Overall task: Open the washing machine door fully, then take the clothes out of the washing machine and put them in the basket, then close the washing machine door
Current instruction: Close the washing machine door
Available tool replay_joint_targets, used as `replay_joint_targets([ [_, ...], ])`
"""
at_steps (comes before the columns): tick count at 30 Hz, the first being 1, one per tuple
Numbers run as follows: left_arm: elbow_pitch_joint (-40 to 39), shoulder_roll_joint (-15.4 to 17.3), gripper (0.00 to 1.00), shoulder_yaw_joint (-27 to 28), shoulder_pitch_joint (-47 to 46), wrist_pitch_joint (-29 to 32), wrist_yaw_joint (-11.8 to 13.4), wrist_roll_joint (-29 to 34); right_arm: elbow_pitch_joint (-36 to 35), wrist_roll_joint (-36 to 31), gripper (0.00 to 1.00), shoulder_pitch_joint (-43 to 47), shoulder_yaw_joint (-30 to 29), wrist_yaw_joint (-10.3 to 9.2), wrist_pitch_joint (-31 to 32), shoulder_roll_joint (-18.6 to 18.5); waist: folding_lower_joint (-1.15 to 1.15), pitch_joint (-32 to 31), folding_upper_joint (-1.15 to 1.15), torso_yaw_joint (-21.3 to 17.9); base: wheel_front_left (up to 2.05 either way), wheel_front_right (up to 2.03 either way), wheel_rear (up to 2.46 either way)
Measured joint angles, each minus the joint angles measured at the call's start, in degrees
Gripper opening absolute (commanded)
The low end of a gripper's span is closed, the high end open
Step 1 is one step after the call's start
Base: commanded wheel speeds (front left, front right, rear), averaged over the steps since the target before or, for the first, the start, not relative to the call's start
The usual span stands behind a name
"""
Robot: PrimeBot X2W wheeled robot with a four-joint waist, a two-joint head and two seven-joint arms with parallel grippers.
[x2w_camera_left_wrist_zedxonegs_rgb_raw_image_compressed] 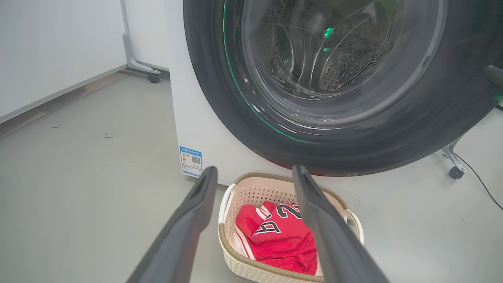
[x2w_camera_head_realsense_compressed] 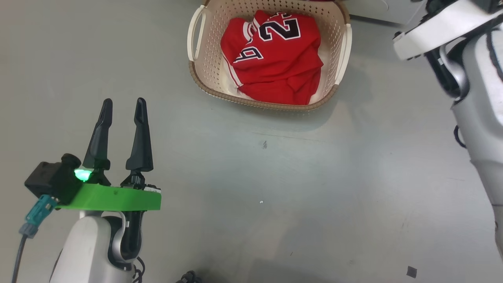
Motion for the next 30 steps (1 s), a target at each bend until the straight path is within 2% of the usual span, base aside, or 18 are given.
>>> replay_joint_targets([
  [9,0.3,-0.5,1.0,-0.9,-2.4,0.0,0.0,-1.3,2.2,-0.2,0.0,-5.8,-3.0,-0.03,0.7,-3.9,0.0,3.0,0.0,2.0,0.0,0.0,0.0],
  [20,1.1,-0.9,1.0,-1.5,-3.8,0.0,-0.2,-1.9,4.7,-0.9,0.0,-9.8,-3.7,-0.09,0.9,-4.9,0.0,5.1,0.0,4.6,0.0,0.0,0.0],
  [30,2.2,-1.0,1.0,-1.5,-4.2,0.0,-0.2,-2.3,6.8,-1.0,0.0,-10.5,-4.1,-0.13,-0.6,-4.7,0.0,5.2,0.0,5.4,0.0,0.0,0.0],
])
